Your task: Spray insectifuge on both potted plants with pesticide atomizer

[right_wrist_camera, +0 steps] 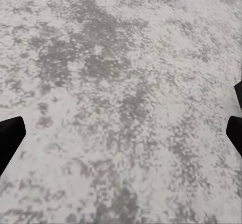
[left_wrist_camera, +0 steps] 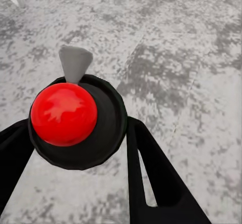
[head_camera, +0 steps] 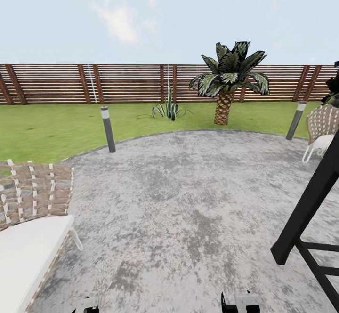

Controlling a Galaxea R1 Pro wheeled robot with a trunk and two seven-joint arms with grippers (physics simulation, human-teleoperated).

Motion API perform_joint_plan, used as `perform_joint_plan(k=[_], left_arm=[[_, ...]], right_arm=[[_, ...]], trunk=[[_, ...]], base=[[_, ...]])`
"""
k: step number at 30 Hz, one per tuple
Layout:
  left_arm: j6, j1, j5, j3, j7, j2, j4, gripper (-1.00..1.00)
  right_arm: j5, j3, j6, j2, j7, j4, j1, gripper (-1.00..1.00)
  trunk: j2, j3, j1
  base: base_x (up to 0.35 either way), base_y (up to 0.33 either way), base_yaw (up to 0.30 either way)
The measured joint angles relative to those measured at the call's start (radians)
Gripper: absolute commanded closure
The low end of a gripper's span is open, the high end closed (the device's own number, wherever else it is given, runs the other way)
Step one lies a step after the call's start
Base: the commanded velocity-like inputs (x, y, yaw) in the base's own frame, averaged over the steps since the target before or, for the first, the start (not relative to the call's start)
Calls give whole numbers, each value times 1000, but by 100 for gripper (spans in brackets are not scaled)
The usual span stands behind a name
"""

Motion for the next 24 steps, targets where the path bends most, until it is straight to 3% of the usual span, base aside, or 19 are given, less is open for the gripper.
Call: perform_joint_plan(k=[24], left_arm=[[0, 0, 0, -1, 0, 1, 0, 100]], right_arm=[[0, 0, 0, 0, 0, 1, 0, -100]], trunk=[[0, 0, 0]], base=[[341, 0, 0]])
